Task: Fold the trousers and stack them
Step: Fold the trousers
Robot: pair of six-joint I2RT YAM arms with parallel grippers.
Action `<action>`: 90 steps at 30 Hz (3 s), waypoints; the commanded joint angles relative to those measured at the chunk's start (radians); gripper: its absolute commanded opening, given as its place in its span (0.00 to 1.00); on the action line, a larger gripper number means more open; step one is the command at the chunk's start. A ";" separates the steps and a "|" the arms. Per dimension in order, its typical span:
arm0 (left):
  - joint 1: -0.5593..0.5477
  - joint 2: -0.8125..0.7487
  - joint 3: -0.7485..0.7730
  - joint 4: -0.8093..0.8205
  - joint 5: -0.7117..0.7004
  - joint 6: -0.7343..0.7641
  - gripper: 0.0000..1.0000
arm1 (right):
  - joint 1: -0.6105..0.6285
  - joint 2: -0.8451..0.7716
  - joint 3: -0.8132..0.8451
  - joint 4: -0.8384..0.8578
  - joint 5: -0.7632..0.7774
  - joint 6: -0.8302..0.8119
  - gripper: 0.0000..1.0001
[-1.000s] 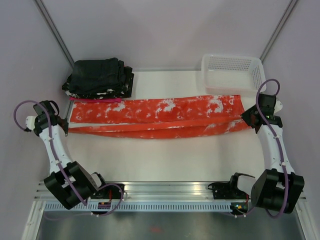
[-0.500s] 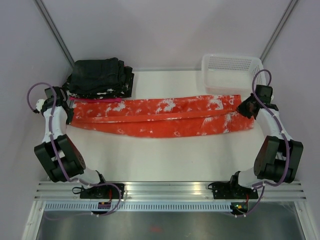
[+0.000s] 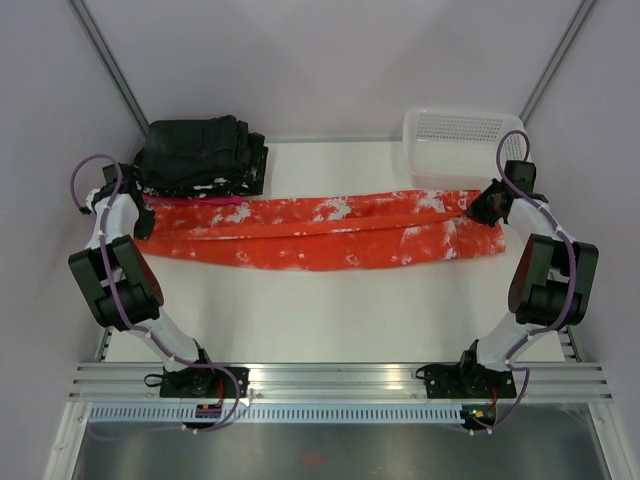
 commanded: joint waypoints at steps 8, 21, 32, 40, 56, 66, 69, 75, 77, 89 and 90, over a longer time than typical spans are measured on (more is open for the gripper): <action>0.002 0.093 0.156 0.113 -0.168 0.016 0.02 | -0.038 0.120 0.147 0.147 0.148 -0.055 0.00; -0.024 0.085 0.257 0.096 -0.122 0.148 0.85 | -0.033 0.195 0.316 0.104 -0.141 -0.115 0.80; -0.186 -0.277 -0.052 0.299 0.112 0.364 0.75 | 0.042 -0.110 0.024 0.076 -0.126 -0.225 0.64; -0.283 -0.400 -0.407 0.452 0.211 0.312 0.02 | 0.110 -0.178 -0.195 0.127 -0.066 -0.236 0.12; -0.285 0.032 -0.228 0.462 0.270 0.240 0.02 | 0.134 0.075 -0.179 0.217 0.129 -0.210 0.00; -0.285 0.014 -0.253 0.267 0.104 0.260 0.02 | 0.134 0.112 -0.132 -0.030 0.328 -0.206 0.00; -0.286 -0.034 -0.322 0.252 0.070 0.262 0.02 | 0.127 0.063 -0.210 -0.036 0.388 -0.177 0.00; -0.286 -0.076 -0.358 0.176 0.004 0.242 0.02 | 0.064 -0.034 -0.331 -0.045 0.353 -0.117 0.00; -0.286 -0.096 -0.372 0.160 -0.010 0.228 0.02 | 0.018 -0.063 -0.363 -0.045 0.339 -0.115 0.00; -0.286 -0.329 -0.556 0.130 -0.007 0.204 0.02 | -0.073 -0.327 -0.497 -0.083 0.269 -0.093 0.00; -0.286 -0.357 -0.539 0.147 0.015 0.231 0.02 | -0.073 -0.337 -0.479 -0.074 0.234 -0.103 0.00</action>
